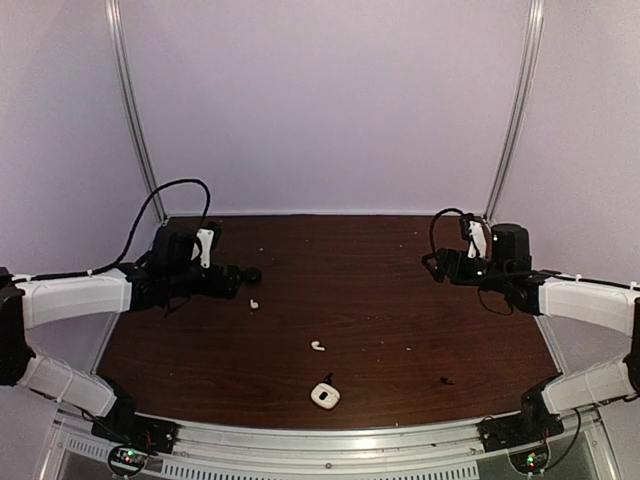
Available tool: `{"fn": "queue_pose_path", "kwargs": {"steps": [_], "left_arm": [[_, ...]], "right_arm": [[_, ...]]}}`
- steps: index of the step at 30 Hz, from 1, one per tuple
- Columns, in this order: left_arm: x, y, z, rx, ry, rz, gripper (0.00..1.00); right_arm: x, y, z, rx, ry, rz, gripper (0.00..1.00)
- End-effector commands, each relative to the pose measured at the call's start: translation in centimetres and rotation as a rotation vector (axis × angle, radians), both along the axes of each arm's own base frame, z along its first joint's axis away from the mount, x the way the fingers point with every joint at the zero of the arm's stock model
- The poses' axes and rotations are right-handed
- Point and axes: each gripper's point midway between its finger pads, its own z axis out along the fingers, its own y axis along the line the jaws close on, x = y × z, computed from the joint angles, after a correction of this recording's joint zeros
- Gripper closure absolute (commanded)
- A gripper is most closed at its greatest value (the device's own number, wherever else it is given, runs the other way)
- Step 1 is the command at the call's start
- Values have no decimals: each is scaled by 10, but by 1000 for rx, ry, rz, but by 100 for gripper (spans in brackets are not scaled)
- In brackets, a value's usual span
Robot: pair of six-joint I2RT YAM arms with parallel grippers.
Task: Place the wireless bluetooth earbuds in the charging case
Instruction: Pick up the charging case from the corner of the board.
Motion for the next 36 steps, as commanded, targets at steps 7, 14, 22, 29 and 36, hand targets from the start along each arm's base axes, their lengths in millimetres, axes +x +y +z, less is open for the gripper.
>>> {"fn": "queue_pose_path", "kwargs": {"steps": [7,14,22,29,36], "left_arm": [[-44,-108,18,14,1,-272,2],[-124,-170,-1,54,111,-487,2],[-204,-210,-45,118,300,-659,5],[-246,-231,-74,161,383,-704,8],[-247,-235,-91,181,417,-640,9]], "right_arm": [[9,33,26,-23,-63,133,0],[3,31,35,-19,-76,133,0],[-10,38,24,-23,-14,201,0],[-16,38,23,-24,-12,211,0],[-19,40,24,-27,-17,233,0]]}}
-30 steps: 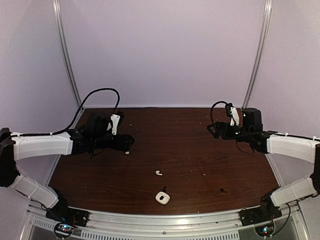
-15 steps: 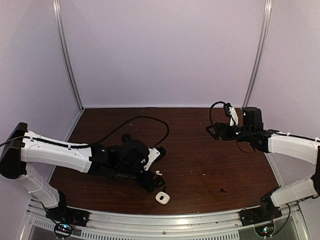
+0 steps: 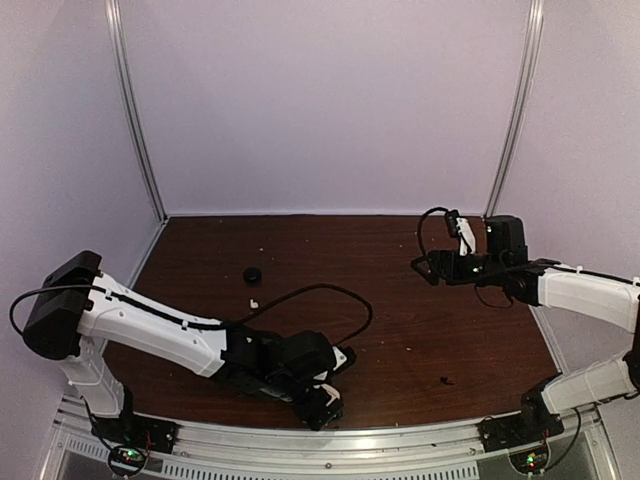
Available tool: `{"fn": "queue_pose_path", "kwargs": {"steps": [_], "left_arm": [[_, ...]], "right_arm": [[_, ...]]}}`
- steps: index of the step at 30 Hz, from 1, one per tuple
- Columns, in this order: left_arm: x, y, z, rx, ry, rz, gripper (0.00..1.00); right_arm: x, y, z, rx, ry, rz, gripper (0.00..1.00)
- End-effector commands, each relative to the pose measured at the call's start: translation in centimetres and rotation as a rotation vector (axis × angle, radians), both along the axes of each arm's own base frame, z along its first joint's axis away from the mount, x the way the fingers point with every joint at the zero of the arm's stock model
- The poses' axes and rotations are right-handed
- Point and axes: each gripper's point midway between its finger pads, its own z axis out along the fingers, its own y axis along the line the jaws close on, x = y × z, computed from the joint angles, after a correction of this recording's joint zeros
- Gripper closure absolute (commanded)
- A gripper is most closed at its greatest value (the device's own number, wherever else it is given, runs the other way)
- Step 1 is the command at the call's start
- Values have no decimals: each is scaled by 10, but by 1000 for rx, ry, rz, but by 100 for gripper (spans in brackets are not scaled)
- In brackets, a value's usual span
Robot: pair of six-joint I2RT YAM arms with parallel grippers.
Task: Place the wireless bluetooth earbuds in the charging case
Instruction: Pick up the charging case from the corner of the board.
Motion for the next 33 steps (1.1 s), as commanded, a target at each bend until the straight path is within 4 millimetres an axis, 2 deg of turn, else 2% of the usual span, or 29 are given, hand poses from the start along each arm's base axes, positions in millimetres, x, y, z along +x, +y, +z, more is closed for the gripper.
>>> {"fn": "queue_pose_path", "kwargs": {"steps": [1,7,22,30,33], "left_arm": [[7,-9,1,-10,7,77,10],[18,-6,-8,38,-20,150,11],[26,7,-28,118,-44,229,21],[37,4,-23,97,-101,251,32],[38,0,-15,61,-112,249,35]], "right_arm": [[-5,5,13,12,-33,35,0],[-7,4,15,14,-42,34,0],[-10,1,15,6,-39,28,0],[-13,1,20,11,-32,31,0],[-14,2,23,21,-29,38,0]]}}
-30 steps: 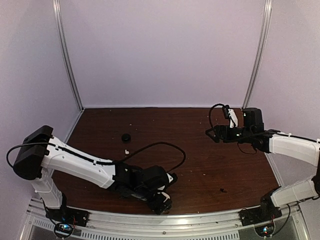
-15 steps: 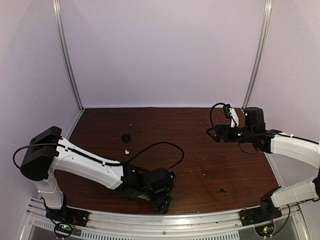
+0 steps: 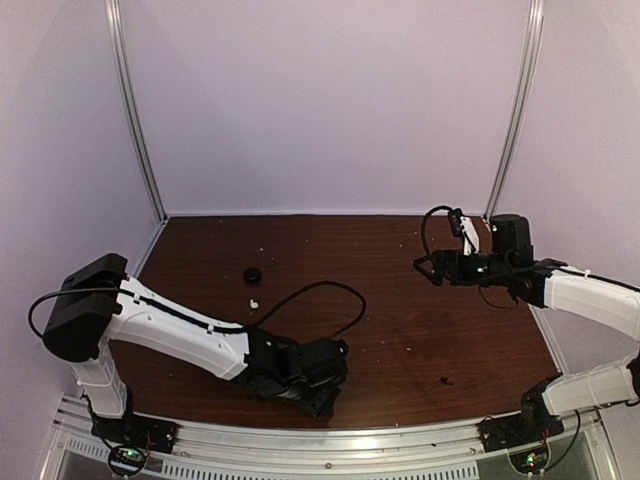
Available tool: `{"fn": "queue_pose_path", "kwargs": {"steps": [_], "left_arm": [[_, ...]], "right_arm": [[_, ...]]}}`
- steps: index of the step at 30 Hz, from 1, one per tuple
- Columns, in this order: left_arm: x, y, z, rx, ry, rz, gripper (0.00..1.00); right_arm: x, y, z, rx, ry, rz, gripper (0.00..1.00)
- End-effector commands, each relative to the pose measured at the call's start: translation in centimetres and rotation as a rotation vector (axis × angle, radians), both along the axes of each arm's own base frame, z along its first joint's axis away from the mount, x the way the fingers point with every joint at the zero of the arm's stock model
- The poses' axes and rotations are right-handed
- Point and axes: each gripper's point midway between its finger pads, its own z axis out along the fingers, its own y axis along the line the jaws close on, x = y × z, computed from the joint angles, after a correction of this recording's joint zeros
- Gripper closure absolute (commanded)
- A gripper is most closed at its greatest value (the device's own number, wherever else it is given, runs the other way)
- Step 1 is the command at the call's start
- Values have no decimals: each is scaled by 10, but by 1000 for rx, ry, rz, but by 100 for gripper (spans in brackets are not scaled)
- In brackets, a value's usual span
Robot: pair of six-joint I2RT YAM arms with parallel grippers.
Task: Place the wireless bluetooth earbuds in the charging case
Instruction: Pick up the charging case from the corner of the board, then pass from the left arm to the right
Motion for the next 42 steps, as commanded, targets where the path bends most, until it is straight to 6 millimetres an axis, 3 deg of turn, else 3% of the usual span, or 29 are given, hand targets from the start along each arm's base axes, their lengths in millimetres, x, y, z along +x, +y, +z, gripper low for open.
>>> {"fn": "queue_pose_path", "kwargs": {"steps": [1,7,11,15,19,26,31,42], "left_arm": [[8,-10,16,-60,-53,13,36],[21,-14,50,-137,-133,40,39],[36,-18,75,-207,-165,70,40],[69,-20,99,-301,-171,135,41],[105,-32,135,-458,-165,182,42],[153,-52,175,-640,-129,222,45],[165,-64,190,-727,-97,238,45],[168,-85,209,-920,25,302,48]], "right_arm": [[-5,3,14,17,-21,21,0],[-10,6,17,45,-25,36,0],[-15,6,9,61,-15,42,0],[-22,13,-2,117,4,64,0],[-28,20,-9,169,-14,65,0],[-47,59,-21,173,-66,163,4],[-52,71,-16,210,-139,145,6],[-57,97,21,312,-374,18,13]]}}
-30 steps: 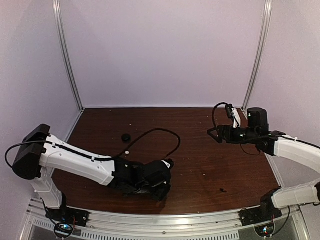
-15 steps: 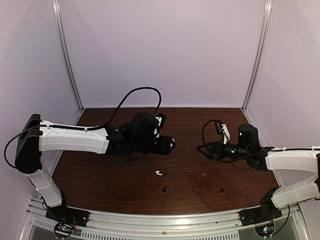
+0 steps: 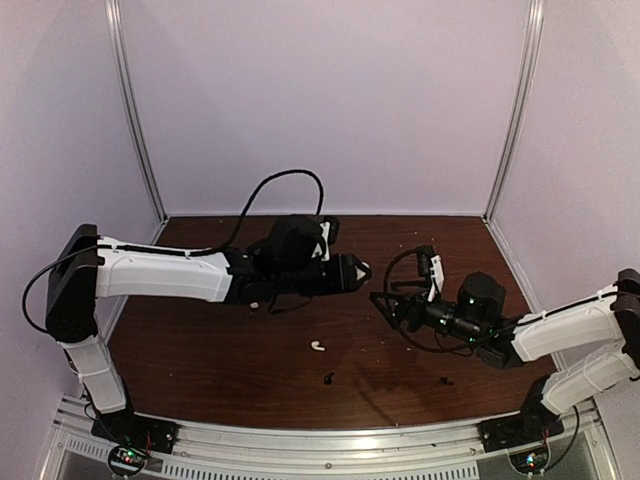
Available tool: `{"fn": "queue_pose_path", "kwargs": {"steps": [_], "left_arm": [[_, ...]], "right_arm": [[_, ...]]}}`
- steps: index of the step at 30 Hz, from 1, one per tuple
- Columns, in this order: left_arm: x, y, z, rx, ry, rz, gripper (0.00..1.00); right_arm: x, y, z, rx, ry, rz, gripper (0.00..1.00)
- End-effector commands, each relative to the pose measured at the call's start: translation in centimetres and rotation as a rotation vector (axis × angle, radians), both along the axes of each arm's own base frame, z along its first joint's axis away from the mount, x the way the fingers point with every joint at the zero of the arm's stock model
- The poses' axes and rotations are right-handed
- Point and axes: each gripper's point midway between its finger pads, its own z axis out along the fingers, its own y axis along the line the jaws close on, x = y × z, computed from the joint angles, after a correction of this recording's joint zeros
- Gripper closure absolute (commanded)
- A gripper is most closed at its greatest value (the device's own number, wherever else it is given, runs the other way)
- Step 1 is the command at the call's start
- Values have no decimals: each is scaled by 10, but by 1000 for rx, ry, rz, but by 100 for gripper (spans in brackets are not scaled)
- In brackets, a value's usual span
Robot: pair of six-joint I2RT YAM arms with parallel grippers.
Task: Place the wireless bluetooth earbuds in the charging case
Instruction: Pass from the left arm to the right
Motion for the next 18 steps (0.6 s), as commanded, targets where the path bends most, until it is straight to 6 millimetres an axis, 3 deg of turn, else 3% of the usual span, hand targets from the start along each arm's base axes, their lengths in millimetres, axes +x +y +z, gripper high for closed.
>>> {"fn": "queue_pose_path", "kwargs": {"steps": [1,7,18], "left_arm": [[3,-17,38,-191,25,-9,48],[3,-21,50,-289,67,3,48],[3,-22,55,-320,70,6,49]], "right_arm": [[12,-1,32,85,-134,-141,14],[16,9,39,73,-192,-233,17],[25,7,52,79,-231,-368,28]]}}
